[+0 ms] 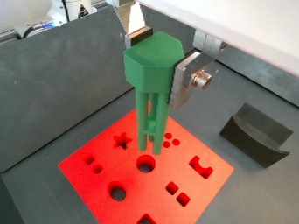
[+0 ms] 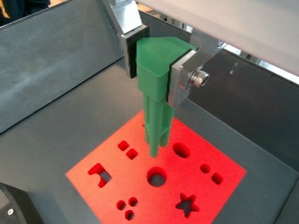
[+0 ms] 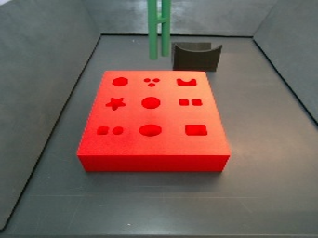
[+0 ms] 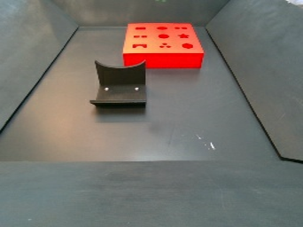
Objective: Insert the 3 prong object.
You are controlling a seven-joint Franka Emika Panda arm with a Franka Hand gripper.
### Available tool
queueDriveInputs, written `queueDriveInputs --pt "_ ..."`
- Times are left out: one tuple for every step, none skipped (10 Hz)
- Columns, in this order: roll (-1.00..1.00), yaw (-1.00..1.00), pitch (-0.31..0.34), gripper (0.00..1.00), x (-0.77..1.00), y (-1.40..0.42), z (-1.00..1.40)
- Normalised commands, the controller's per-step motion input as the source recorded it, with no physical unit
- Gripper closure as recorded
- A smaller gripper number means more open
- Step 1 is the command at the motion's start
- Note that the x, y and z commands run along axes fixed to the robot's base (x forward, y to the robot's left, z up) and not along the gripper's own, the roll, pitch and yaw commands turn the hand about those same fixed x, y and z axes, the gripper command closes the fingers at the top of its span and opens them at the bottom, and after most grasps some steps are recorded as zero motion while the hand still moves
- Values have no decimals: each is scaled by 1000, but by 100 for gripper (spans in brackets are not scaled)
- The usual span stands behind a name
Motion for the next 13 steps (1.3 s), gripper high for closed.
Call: queueDriveInputs --pt "0 -277 150 100 317 391 -291" --pt "0 -643 186 100 357 391 -511" --pt "0 -734 147 100 289 334 -523" --pt "0 -777 140 100 237 303 -526" --pt "0 -851 137 100 131 243 -520" --pt "0 -851 140 100 117 240 -520" --pt "0 -854 140 100 111 237 -509" --pt "0 -740 114 100 149 323 -334" --pt "-43 -777 64 100 220 223 -237" --pt "-70 -869 63 100 197 103 -180" --pt "-94 -854 39 100 89 89 -43" --pt "-120 -903 30 100 111 9 -23" --pt "-97 -980 47 100 77 0 -11"
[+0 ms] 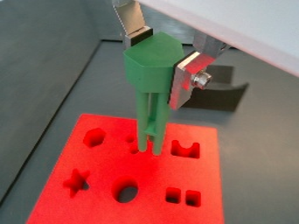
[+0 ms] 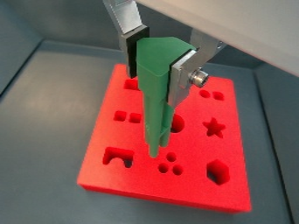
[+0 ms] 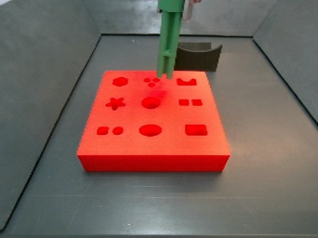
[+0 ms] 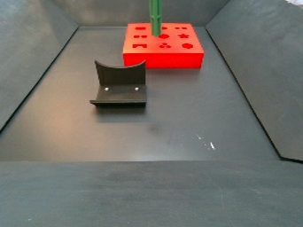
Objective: Insert the 3 prong object.
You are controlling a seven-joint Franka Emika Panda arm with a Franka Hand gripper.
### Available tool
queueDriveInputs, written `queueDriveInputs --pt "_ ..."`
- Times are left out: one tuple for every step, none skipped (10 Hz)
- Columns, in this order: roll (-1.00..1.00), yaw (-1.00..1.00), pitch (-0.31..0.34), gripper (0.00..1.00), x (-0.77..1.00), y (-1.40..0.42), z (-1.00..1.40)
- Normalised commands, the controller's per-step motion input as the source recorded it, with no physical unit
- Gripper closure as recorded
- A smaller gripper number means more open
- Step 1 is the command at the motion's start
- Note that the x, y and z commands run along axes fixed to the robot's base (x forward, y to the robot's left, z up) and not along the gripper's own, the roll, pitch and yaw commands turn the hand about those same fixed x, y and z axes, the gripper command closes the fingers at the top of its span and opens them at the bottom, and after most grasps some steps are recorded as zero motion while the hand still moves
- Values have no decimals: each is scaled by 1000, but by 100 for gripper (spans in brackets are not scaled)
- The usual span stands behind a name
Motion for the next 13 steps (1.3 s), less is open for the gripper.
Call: queueDriveInputs --pt "-63 -989 81 100 11 0 -69" --pt "-36 -991 109 100 0 0 -120" --pt "-51 -991 104 100 0 0 -111" --pt "-93 -994 70 100 43 0 -60" --pt "-149 -894 0 100 37 0 0" --pt "-200 -806 0 100 40 34 0" --pt "-229 -771 0 100 91 54 0" --pt "-283 -700 -24 100 186 106 0" --pt "-283 -666 -31 100 177 137 0" --pt "0 0 0 100 46 -66 -9" --pt "-59 -497 -159 100 -3 134 -297" --pt "-51 -600 -247 100 -120 120 -271" --pt "-24 -569 -317 100 -260 117 -131"
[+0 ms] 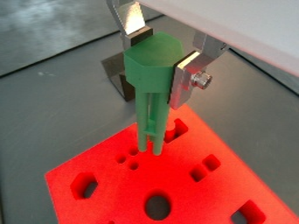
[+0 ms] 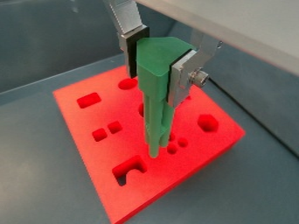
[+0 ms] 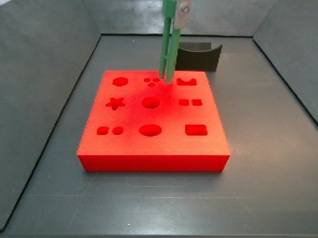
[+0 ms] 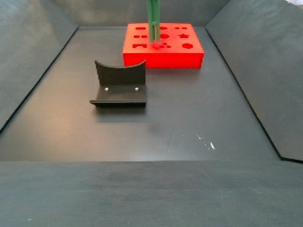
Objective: Insert the 3 prong object.
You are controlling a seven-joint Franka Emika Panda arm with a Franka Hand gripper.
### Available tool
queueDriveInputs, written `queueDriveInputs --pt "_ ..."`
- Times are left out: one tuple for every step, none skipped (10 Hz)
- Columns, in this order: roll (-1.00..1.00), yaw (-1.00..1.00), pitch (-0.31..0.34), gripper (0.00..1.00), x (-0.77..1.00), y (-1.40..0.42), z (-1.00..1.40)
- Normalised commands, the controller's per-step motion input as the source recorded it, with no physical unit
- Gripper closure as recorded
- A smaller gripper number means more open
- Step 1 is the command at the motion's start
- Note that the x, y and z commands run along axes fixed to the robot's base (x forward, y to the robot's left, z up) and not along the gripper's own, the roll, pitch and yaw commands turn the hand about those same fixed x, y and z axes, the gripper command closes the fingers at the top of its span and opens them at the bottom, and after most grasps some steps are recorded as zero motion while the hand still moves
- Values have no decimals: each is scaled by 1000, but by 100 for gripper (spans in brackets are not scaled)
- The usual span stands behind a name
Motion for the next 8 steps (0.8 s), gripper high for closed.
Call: queueDriveInputs --pt "0 -529 -304 100 -329 100 0" --pt "0 -466 -210 100 -366 23 377" --pt "0 -451 -134 100 -366 0 380" --pt "-17 -149 -43 100 0 0 0" --pt "-16 -20 0 100 43 0 -20" --pt "-19 -26 -59 100 0 17 -66" --pt "-124 -120 -176 100 0 54 -220" --pt "-191 -206 -240 100 -86 126 -254"
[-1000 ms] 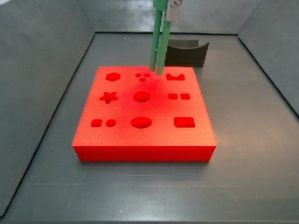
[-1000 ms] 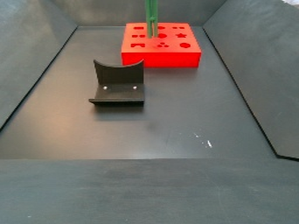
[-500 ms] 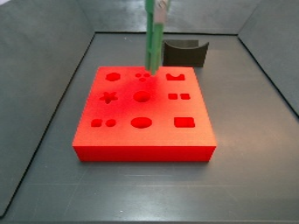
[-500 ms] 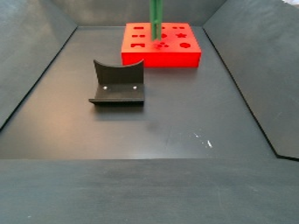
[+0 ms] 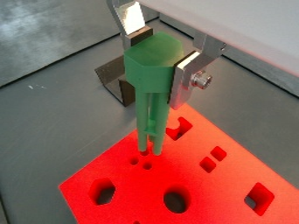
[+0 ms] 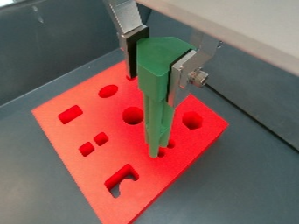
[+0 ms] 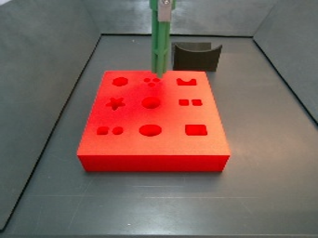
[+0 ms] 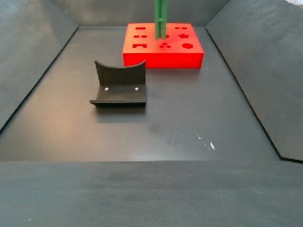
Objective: Insert the 3 prong object.
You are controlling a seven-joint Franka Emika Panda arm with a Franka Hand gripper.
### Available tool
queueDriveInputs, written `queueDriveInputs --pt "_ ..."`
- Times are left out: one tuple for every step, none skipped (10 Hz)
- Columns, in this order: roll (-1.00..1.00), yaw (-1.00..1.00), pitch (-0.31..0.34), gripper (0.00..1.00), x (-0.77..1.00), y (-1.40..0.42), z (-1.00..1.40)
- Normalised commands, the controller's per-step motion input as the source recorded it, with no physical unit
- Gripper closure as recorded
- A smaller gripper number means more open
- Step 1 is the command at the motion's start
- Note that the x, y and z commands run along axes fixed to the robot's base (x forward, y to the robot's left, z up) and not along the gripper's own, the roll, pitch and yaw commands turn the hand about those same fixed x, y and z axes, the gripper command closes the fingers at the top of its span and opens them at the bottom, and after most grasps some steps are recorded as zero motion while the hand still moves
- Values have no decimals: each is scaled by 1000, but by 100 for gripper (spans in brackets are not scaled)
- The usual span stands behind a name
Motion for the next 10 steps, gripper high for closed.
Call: queueDriveInputs --pt "-224 -283 -217 100 -140 166 -140" --pt "-250 -417 -250 100 -37 143 -49" --pt "-246 -406 -193 100 -20 123 0" --pt "-207 -334 -149 100 0 37 0" --pt "-30 -163 -11 100 34 0 0" --pt "0 -120 0 100 -120 0 -14" --pt "0 -143 -11 100 -274 0 0" --pt "0 -134 -37 100 -354 0 0" --pt "0 -83 -47 100 -194 -9 0" --pt "0 -40 -43 100 -37 -80 0"
